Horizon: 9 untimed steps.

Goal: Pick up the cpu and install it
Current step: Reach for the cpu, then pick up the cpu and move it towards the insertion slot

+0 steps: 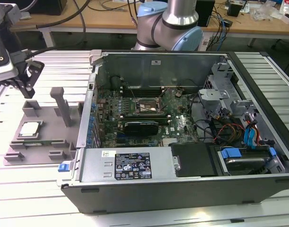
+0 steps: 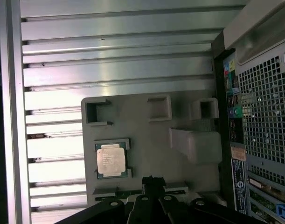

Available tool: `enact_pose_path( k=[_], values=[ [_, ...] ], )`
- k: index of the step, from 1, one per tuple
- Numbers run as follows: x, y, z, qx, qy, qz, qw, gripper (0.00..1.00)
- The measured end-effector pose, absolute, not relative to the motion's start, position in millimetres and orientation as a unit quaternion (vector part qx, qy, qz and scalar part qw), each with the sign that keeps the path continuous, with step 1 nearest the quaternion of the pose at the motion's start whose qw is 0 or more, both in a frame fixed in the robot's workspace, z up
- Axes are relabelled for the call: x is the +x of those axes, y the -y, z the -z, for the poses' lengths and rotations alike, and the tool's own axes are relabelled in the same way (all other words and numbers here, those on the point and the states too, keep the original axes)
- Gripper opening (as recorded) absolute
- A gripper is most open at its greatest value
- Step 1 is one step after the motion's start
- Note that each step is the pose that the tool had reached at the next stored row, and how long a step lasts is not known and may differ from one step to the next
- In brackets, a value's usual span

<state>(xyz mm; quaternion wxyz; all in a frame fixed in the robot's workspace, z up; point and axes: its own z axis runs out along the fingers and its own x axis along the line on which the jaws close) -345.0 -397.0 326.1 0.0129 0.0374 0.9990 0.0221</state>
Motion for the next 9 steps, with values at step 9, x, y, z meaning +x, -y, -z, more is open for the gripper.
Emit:
enact_pose_path(
  k=[9],
  values=[
    [-345.3, 396.9, -325.3, 0.037, -0.999, -0.022, 0.013, 0.11]
  ],
)
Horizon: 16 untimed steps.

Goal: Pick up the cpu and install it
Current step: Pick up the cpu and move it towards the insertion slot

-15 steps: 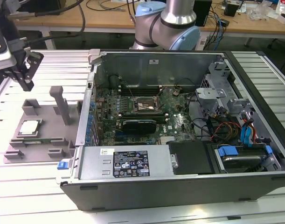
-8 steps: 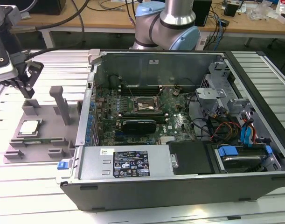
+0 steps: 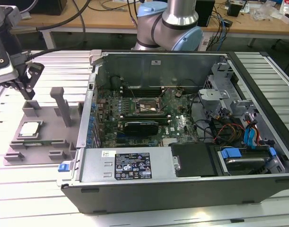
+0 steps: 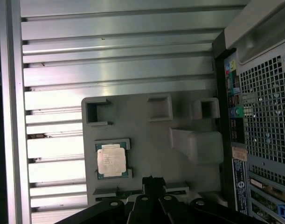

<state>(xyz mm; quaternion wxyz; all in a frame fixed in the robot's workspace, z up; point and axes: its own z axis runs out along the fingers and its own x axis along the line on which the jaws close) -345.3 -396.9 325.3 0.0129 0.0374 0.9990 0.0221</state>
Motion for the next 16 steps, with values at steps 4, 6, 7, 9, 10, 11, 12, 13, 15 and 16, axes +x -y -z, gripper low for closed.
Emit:
enact_pose_path(
  k=[4, 6, 7, 9, 10, 11, 12, 13, 15, 16],
  values=[
    [-346, 397, -325, 0.037, -0.999, -0.022, 0.013, 0.11],
    [-349, 397, -323, 0.037, -0.999, -0.022, 0.013, 0.11],
    [-351, 397, -322, 0.037, -0.999, -0.022, 0.013, 0.11],
    [-356, 397, -320, 0.037, -0.999, -0.022, 0.013, 0.11],
    [-358, 397, -319, 0.037, -0.999, -0.022, 0.013, 0.11],
    [-360, 397, -318, 0.037, -0.999, -0.022, 0.013, 0.11],
    [-361, 397, -317, 0.037, -0.999, -0.022, 0.013, 0.11],
    [-362, 397, -317, 0.037, -0.999, -0.022, 0.013, 0.11],
    [-365, 397, -316, 0.037, -0.999, -0.022, 0.013, 0.11],
    [-366, 397, -315, 0.037, -0.999, -0.022, 0.013, 0.11]
  ],
)
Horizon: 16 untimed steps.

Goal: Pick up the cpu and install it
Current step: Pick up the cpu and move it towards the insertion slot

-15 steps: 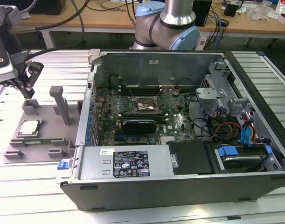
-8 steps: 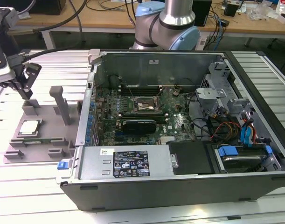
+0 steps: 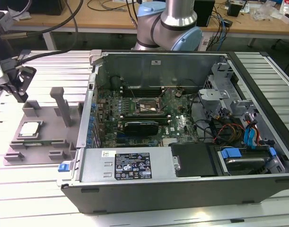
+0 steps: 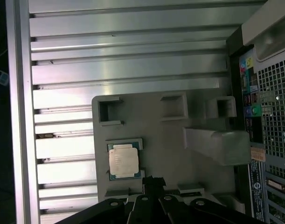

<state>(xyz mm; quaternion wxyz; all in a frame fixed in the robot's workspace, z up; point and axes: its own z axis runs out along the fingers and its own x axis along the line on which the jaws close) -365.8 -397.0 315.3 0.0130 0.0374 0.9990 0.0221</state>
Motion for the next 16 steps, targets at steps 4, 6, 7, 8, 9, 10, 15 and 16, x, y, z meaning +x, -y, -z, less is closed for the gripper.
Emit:
enact_pose_path(
  k=[4, 6, 7, 8, 9, 10, 15, 16],
  values=[
    [-371, 397, -311, 0.037, -0.999, -0.022, 0.013, 0.11],
    [-376, 397, -309, 0.037, -0.999, -0.022, 0.013, 0.11],
    [-379, 397, -307, 0.037, -0.999, -0.022, 0.013, 0.11],
    [-382, 397, -303, 0.037, -0.999, -0.022, 0.013, 0.11],
    [-384, 397, -300, 0.037, -0.999, -0.022, 0.013, 0.11],
    [-385, 397, -297, 0.037, -0.999, -0.022, 0.013, 0.11],
    [-390, 397, -286, 0.037, -0.999, -0.022, 0.013, 0.11],
    [-390, 397, -283, 0.037, -0.999, -0.022, 0.013, 0.11]
  ],
)
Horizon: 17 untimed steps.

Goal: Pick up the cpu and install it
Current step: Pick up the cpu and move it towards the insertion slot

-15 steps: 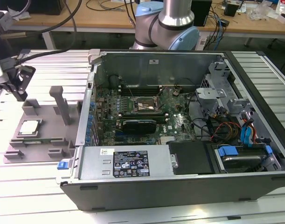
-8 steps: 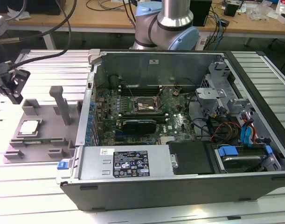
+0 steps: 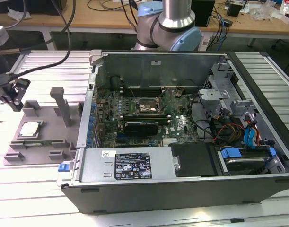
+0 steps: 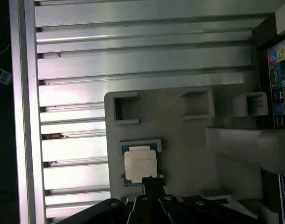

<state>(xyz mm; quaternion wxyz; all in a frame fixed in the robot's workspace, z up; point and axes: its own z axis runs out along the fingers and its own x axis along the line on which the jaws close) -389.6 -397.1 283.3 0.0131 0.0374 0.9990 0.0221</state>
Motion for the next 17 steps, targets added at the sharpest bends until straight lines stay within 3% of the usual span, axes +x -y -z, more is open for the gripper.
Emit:
enact_pose_path(
  k=[17],
  values=[
    [-394, 406, -225, 0.024, -0.999, -0.023, 0.013, 0.11]
  ],
)
